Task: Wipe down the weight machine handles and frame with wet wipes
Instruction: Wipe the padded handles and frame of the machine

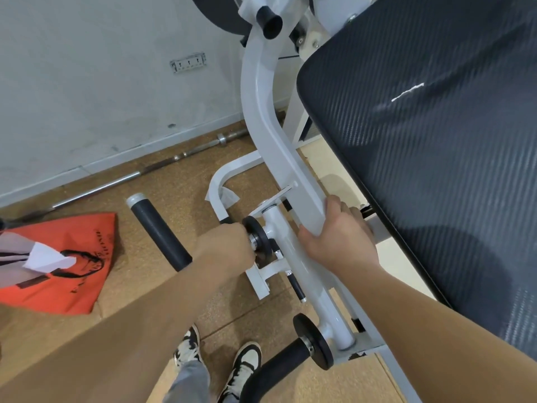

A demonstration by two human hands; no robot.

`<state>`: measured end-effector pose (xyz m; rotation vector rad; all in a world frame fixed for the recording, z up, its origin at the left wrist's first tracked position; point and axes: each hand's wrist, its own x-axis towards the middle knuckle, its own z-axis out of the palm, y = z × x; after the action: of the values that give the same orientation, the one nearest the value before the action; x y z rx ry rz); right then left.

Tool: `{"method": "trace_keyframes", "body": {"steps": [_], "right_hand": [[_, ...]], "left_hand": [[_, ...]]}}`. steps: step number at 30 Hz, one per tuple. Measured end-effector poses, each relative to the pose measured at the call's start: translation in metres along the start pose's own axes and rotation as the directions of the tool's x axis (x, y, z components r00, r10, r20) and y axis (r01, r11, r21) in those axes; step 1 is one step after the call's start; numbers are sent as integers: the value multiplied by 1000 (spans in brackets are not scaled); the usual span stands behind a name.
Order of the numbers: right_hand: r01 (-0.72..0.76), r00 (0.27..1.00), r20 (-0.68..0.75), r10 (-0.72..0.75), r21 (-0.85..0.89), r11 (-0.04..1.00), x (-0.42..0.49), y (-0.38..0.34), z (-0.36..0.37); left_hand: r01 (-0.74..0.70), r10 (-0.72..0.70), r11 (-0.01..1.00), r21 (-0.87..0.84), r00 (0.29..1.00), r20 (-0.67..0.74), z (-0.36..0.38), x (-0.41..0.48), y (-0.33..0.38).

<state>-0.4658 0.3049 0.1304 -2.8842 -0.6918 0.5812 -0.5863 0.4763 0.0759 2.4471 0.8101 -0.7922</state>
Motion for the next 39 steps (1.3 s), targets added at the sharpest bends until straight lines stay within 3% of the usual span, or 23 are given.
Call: {"method": "trace_keyframes", "body": {"steps": [1,3,6,9,11,13,14,15,16,17,18,20,22,24,26,27,29,31,34,36,38,39], "right_hand": [[0,1000,2,0,3,1000,-1,-1,-1],[-3,1000,-3,3,16,1000,-2,-3,-1],[-12,1000,-7,12,18,1000,-1,-2,0],[-14,1000,-12,15,14,1000,-1,-2,0],[-13,1000,-10,14,10,1000,-1,-3,1],[-16,1000,-6,16,11,1000,0,-1,1],[-13,1000,-7,14,6,1000,0,-1,1],[-9,1000,-8,9,4,1000,0,-1,1],[-5,1000,-14,5,6,1000,0,-1,2],[-2,1000,-20,2,9,1000,0,0,3],[1,1000,-24,0,8,1000,1,0,3],[0,1000,-14,0,3,1000,1,1,3],[4,1000,-10,-4,7,1000,1,0,2],[3,1000,-15,-3,8,1000,0,0,2],[8,1000,-12,-8,3,1000,0,0,1],[14,1000,-15,-14,-4,1000,0,0,1],[19,1000,-22,-20,-16,1000,-1,0,0],[9,1000,-14,-9,-17,1000,-1,0,0],[2,1000,-6,-2,1,1000,-1,-1,-1],[-3,1000,0,3,0,1000,-1,-2,-2],[-11,1000,12,12,-7,1000,-2,-2,-2],[-11,1000,14,12,-10,1000,-1,-3,-2]], "left_hand": [[-29,71,983,184,971,-227,14,-23,-1],[-62,206,950,307,863,-462,38,-51,-14],[-93,302,902,423,835,-461,58,-66,-38],[-77,268,879,471,896,-353,42,-75,-32],[-66,158,926,372,962,-222,18,-60,-17],[-18,17,996,88,1000,12,-9,-27,-6],[62,-33,987,-151,982,188,-16,-15,-4],[175,-40,922,-346,931,363,-25,-6,-4],[257,-28,862,-437,885,465,-30,-2,-2],[246,-32,873,-422,891,454,-29,1,-3],[161,-45,936,-313,937,347,-26,-2,-4],[-18,17,997,75,1000,16,-9,-20,-6],[-60,116,932,357,984,-136,14,-47,-18],[-43,203,871,490,939,-279,24,-64,-39],[-22,237,806,592,928,-288,24,-78,-51],[-45,242,777,628,942,-232,16,-86,-48],[-93,163,815,572,984,-73,-7,-88,-26],[-121,156,900,418,987,-50,-22,-66,-9],[-119,114,992,43,987,116,-34,-36,-10],[-156,136,973,171,983,123,-34,-41,-12],[-171,189,876,451,982,5,-28,-60,-10],[-164,215,857,488,975,-50,-22,-69,-10]]}}
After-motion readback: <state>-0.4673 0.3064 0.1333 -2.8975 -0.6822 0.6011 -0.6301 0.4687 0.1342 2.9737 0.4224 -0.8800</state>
